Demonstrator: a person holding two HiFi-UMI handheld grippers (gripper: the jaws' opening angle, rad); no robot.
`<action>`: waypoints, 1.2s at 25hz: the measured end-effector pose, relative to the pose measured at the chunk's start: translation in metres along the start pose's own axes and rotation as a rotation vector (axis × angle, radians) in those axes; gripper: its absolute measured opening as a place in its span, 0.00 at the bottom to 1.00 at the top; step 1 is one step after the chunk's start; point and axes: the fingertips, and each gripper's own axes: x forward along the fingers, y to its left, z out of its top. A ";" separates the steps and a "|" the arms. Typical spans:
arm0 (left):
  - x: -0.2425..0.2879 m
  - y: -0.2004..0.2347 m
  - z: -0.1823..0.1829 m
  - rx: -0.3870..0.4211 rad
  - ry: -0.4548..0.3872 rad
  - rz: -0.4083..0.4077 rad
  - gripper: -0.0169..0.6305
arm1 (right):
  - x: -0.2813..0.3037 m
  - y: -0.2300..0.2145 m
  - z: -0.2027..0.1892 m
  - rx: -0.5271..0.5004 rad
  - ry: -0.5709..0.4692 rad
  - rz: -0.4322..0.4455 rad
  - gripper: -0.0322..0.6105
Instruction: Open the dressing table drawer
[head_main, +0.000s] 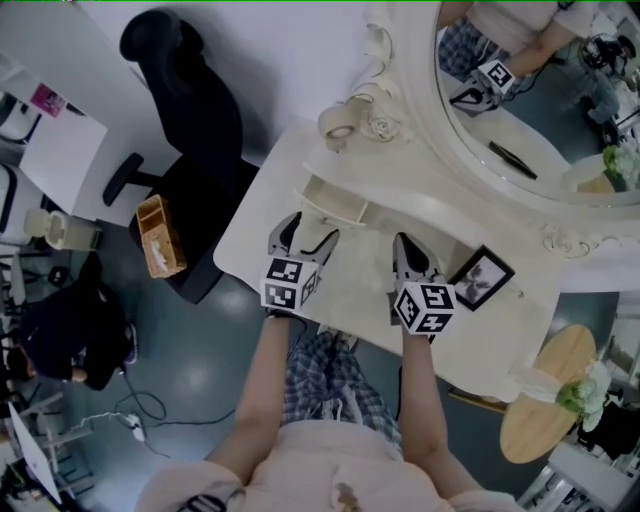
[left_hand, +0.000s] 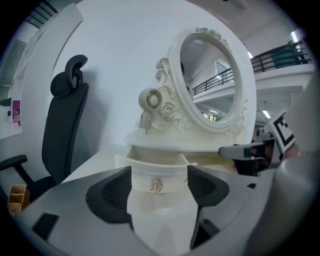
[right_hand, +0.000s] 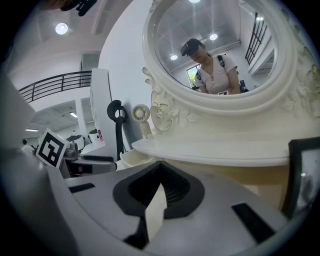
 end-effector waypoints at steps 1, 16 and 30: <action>-0.003 -0.002 0.007 -0.006 -0.011 -0.004 0.58 | -0.005 -0.002 0.005 -0.002 -0.010 -0.007 0.07; -0.031 -0.084 0.123 0.117 -0.178 -0.135 0.11 | -0.151 -0.082 0.102 -0.015 -0.257 -0.266 0.07; -0.029 -0.140 0.148 0.129 -0.217 -0.301 0.07 | -0.247 -0.137 0.113 -0.014 -0.373 -0.448 0.07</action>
